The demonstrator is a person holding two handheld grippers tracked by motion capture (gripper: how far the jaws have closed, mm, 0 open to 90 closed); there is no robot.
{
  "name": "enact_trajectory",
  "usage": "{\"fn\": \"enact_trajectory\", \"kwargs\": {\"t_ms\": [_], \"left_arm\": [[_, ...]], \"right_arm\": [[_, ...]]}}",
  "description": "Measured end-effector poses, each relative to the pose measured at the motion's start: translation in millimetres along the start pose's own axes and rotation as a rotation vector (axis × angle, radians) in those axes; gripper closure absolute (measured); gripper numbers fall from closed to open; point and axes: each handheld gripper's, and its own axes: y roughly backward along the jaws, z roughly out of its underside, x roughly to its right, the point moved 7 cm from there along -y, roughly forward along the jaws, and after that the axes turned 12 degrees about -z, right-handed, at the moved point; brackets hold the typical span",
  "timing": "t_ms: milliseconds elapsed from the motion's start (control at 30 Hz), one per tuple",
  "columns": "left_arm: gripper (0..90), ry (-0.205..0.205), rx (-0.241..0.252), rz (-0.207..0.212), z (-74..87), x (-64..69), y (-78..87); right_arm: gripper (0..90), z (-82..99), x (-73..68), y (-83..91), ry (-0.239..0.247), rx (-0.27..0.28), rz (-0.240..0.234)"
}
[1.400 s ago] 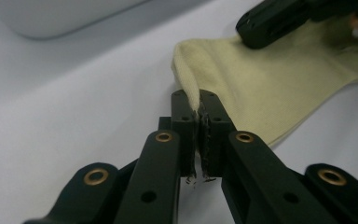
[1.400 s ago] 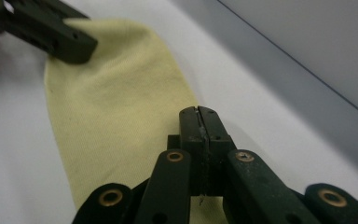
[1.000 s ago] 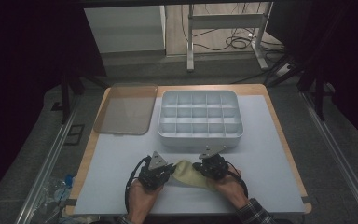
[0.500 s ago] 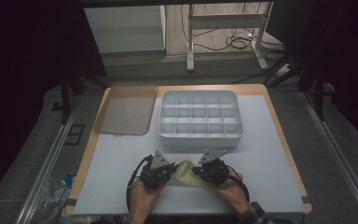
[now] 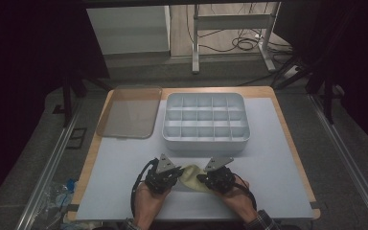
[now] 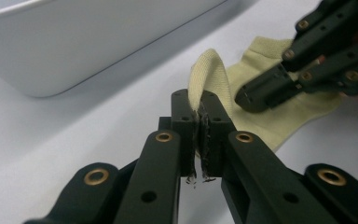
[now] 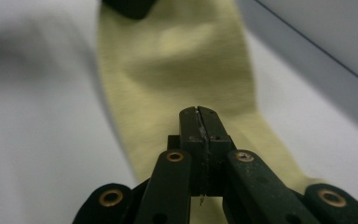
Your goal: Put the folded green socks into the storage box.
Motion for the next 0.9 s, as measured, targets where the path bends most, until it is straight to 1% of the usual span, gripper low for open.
{"fn": "enact_trajectory", "kwargs": {"t_ms": [67, 233, 333, 367, 433, 467, 533, 600, 700, 767, 800, 833, 900], "left_arm": [[86.6, 0.003, 0.006, 0.000, -1.8, 0.7, 0.6], [86.6, -0.007, 0.010, -0.003, -6.5, 3.0, 2.0], [86.6, -0.012, 0.012, -0.001, -8.6, 4.5, 2.0], [86.6, -0.020, 0.012, -0.002, -10.6, 6.6, 1.9], [86.6, -0.018, 0.012, -0.003, -11.6, 8.0, 1.9], [86.6, -0.031, 0.012, -0.001, -14.1, 9.8, 2.2], [86.6, -0.043, 0.015, -0.003, -17.0, 11.4, 2.3], [86.6, -0.050, 0.015, -0.001, -19.5, 13.3, 2.4], [86.6, -0.056, 0.012, -0.005, -21.0, 14.9, 1.9], [86.6, -0.062, 0.010, -0.006, -21.8, 15.8, 1.3], [86.6, -0.065, 0.009, -0.004, -22.4, 16.4, 1.0], [86.6, -0.066, 0.010, -0.003, -22.8, 16.5, 0.8], [86.6, -0.066, 0.009, -0.002, -23.5, 16.8, 0.6]], "right_arm": [[89.4, 0.5, -5.3, 0.3, 0.007, -0.005, -0.004], [89.4, 4.0, -13.0, 1.5, 0.013, -0.008, -0.020], [89.4, 6.7, -13.6, 0.6, 0.012, -0.016, -0.017], [89.4, 9.0, -13.0, -0.2, 0.003, -0.004, -0.025], [89.4, 9.5, -12.6, -0.1, 0.000, 0.001, -0.027], [89.5, 10.2, -12.8, -0.5, 0.001, 0.004, -0.025], [89.6, 10.4, -13.9, -1.0, 0.016, -0.001, -0.014], [89.6, 10.1, -14.2, -1.4, 0.024, -0.006, -0.009], [89.5, 9.5, -15.2, -0.9, 0.023, -0.011, -0.006], [89.4, 9.3, -16.1, -0.5, 0.023, -0.011, -0.009], [89.4, 9.2, -19.0, -0.2, 0.013, -0.001, -0.034], [89.4, 9.6, -20.8, -0.6, 0.017, -0.002, -0.041], [89.5, 10.6, -22.8, -1.9, 0.028, -0.004, -0.030]]}}
